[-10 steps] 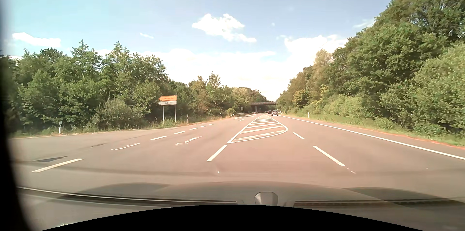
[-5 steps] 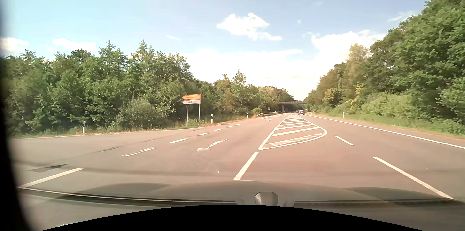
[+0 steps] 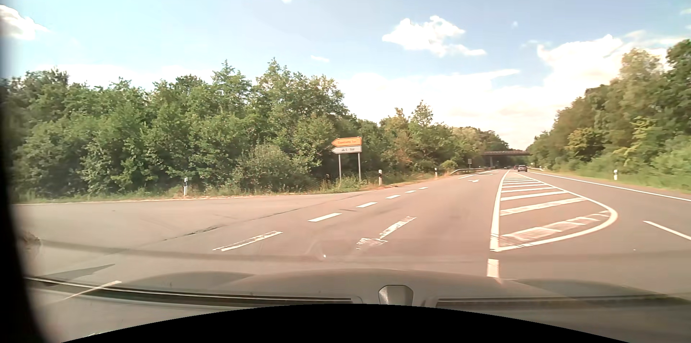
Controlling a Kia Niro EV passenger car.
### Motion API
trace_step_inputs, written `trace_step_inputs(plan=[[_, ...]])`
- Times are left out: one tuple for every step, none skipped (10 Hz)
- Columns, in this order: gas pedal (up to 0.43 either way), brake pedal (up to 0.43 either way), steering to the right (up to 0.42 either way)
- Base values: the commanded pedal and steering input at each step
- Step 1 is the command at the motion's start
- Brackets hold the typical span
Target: Follow the waypoints while adhering to traffic rules and regulations
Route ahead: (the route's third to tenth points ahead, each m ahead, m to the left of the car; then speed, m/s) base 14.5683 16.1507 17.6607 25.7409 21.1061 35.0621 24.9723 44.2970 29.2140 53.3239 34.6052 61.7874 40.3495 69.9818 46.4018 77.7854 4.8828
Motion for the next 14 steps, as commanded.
trace_step_inputs(plan=[[0.339, 0.006, -0.407], [0.339, 0.006, -0.407], [0.339, 0.006, -0.41], [0.331, 0.006, -0.414], [0.319, 0.006, -0.415], [0.319, 0.006, -0.415], [0.319, 0.006, -0.415], [0.319, 0.006, -0.409], [0.319, 0.006, -0.399], [0.319, 0.006, -0.385], [0.319, 0.006, -0.358], [0.319, 0.006, -0.341], [0.319, 0.006, -0.333], [0.319, 0.006, -0.322]])
